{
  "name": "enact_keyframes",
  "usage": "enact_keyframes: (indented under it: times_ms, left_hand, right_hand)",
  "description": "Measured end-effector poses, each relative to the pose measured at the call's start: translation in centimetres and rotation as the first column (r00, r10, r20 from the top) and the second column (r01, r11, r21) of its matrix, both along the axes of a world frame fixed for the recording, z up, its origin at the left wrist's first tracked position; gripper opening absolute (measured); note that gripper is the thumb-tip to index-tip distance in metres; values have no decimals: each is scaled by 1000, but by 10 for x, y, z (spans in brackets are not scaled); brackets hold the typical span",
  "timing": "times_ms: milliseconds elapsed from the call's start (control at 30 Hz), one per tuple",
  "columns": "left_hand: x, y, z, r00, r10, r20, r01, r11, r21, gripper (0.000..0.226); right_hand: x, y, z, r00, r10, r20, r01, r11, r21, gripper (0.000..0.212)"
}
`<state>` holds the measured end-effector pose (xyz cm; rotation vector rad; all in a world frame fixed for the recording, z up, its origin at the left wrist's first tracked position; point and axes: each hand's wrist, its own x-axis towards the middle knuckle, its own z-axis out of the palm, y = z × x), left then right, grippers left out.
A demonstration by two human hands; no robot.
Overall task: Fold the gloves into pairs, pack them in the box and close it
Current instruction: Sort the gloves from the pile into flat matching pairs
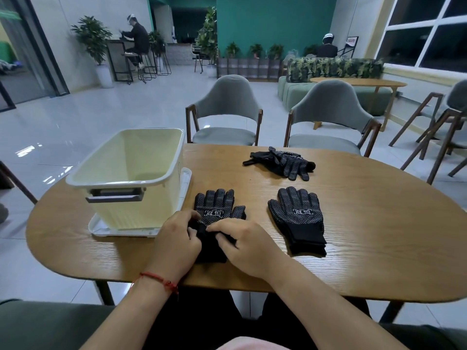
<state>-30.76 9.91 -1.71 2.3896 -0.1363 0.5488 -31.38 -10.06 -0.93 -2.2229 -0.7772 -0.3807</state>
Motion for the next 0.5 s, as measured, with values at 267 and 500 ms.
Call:
enact_keyframes:
  times_ms: [267, 500]
  left_hand:
    - [-2, 0, 2, 1000, -2, 15, 2, 1000, 25, 36]
    - [-3, -1, 2, 998, 44, 53, -46, 998, 40, 23]
  right_hand:
    - [-2, -2, 4, 1000, -11, -17, 11, 1000, 16, 26]
    - [-4, -1, 6, 998, -24, -50, 25, 1000, 17, 21]
